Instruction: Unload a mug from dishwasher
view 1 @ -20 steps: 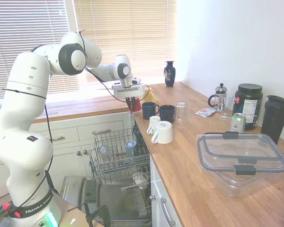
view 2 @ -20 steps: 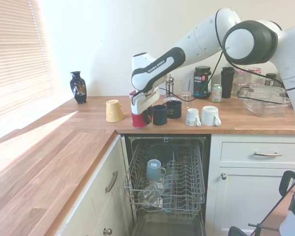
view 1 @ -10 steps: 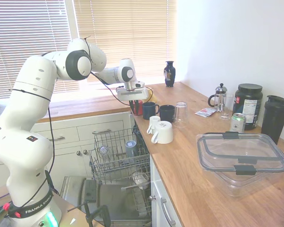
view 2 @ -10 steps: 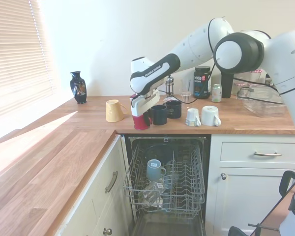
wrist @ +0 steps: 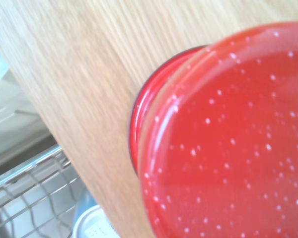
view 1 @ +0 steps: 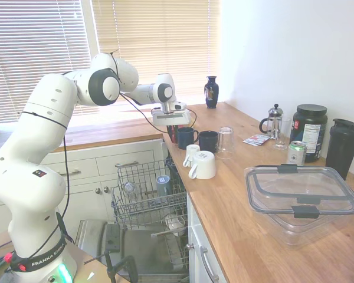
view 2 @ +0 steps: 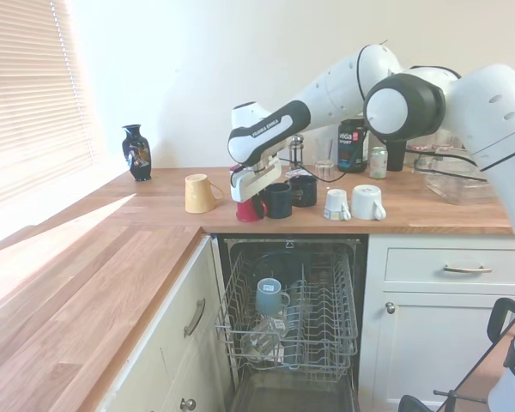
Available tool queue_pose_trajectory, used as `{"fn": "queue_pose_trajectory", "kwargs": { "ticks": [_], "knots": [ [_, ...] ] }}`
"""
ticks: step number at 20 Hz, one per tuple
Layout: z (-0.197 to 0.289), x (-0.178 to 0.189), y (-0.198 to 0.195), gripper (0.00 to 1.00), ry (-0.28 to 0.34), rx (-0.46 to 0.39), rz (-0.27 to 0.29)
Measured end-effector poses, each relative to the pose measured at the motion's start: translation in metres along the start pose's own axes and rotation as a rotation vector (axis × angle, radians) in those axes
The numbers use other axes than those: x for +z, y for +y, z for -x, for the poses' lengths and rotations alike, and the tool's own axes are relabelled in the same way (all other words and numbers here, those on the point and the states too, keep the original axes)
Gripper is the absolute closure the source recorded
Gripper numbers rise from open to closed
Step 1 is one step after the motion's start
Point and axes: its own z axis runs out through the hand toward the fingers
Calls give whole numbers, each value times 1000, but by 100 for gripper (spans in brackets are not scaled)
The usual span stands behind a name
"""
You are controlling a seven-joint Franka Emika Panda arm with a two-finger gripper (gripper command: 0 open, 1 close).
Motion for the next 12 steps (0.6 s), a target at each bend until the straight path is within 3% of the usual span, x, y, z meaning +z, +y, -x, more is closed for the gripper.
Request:
{"fn": "queue_pose_trajectory", "kwargs": {
  "ticks": [12],
  "knots": [
    [-2,-11,-10,0,10,1,-22]
  ]
}}
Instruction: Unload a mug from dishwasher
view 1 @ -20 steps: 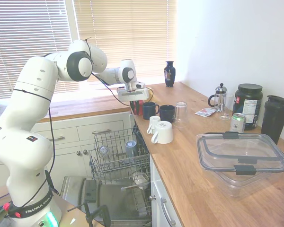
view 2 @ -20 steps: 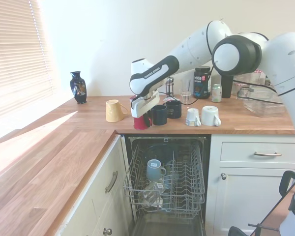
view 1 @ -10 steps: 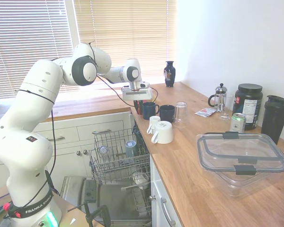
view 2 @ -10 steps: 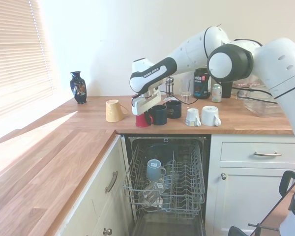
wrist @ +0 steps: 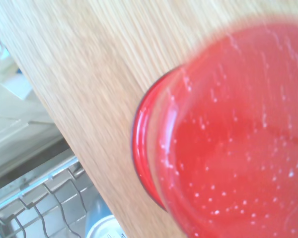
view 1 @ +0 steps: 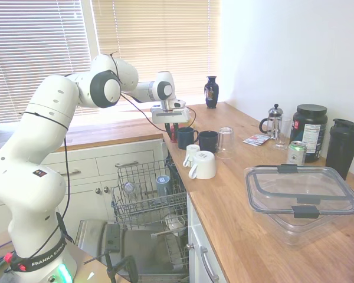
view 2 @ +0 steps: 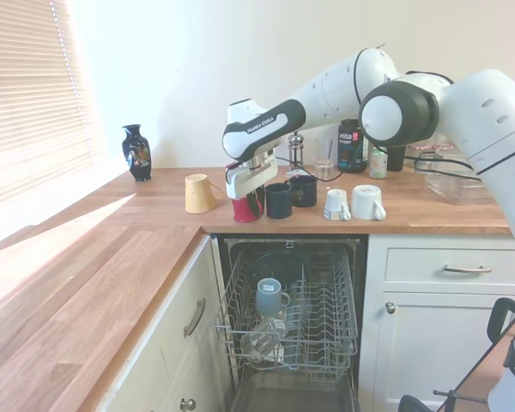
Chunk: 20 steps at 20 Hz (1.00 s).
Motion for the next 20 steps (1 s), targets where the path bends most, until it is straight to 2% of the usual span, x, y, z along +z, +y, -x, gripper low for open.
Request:
{"fn": "queue_pose_trajectory", "kwargs": {
  "ticks": [5,9,15,20],
  "knots": [
    [-3,-10,-3,0,19,4,-14],
    [-5,-31,-5,0,48,5,-38],
    [8,-96,-7,0,120,12,-98],
    [48,-150,6,0,175,32,-137]
  ]
}}
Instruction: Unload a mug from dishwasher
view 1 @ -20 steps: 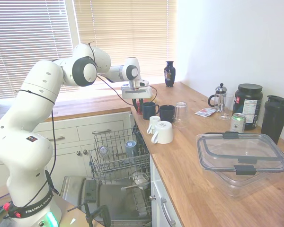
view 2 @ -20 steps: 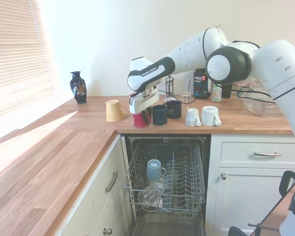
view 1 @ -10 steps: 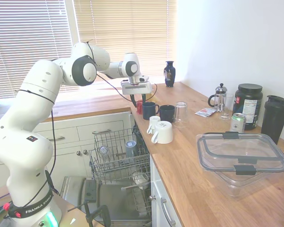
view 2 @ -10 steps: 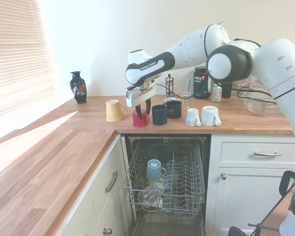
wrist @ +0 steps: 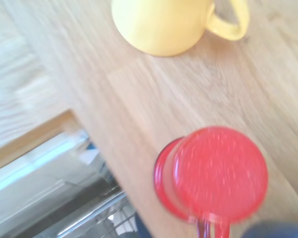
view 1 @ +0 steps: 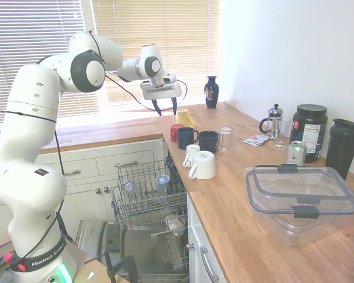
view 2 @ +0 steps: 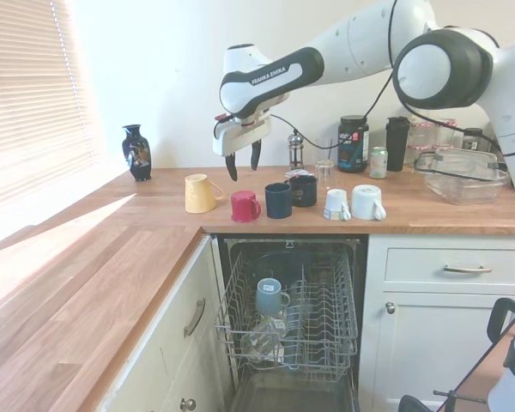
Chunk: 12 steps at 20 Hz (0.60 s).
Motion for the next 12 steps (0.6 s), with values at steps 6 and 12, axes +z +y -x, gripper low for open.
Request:
{"fn": "queue_pose_trajectory", "kwargs": {
  "ticks": [6,12],
  "knots": [
    [52,-32,16,0,30,61,-25],
    [101,-26,59,0,6,119,-23]
  ]
}}
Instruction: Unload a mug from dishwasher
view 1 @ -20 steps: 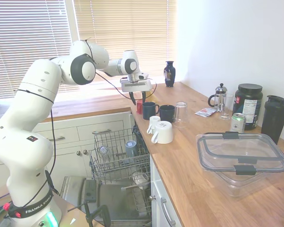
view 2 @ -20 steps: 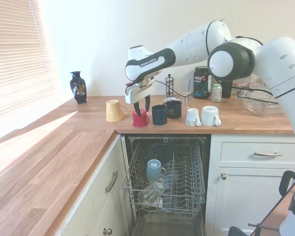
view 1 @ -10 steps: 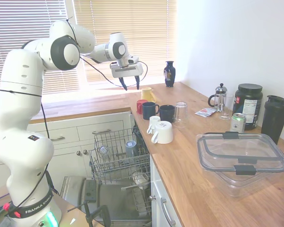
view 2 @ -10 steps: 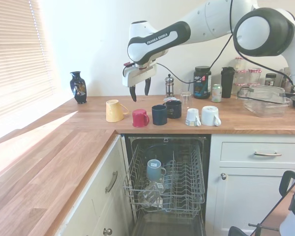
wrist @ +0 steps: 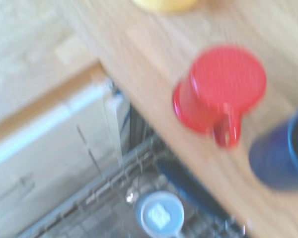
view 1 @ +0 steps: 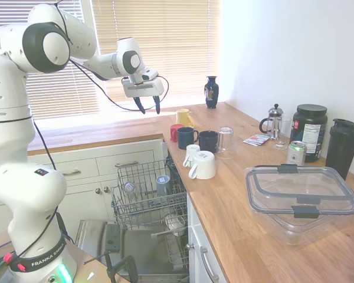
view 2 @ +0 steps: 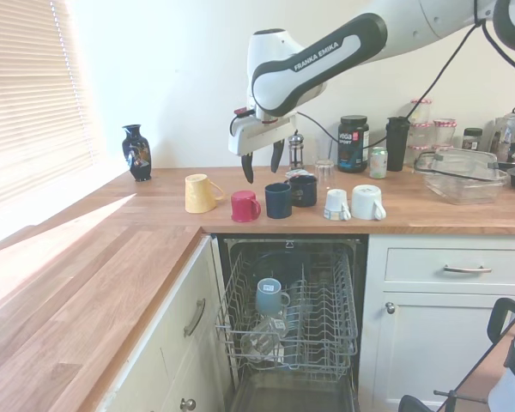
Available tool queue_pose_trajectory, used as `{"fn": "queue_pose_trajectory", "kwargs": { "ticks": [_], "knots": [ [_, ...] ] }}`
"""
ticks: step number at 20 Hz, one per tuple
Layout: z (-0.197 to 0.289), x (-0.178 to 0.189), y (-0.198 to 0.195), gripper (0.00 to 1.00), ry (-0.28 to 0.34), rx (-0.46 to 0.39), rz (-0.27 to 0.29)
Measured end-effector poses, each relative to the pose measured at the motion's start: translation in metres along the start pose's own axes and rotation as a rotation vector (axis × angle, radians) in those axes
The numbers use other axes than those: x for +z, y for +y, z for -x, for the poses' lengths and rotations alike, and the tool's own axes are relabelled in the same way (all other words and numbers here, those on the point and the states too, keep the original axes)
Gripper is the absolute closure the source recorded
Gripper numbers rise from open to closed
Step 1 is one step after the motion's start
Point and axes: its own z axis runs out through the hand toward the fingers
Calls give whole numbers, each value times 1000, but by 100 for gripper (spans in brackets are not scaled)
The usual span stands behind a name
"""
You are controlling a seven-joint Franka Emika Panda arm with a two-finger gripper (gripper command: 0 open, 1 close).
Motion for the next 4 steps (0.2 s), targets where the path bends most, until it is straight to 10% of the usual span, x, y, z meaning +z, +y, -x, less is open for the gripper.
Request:
{"fn": "queue_pose_trajectory", "kwargs": {
  "ticks": [4],
  "knots": [
    [51,22,31,0,-37,9,30]
  ]
}}
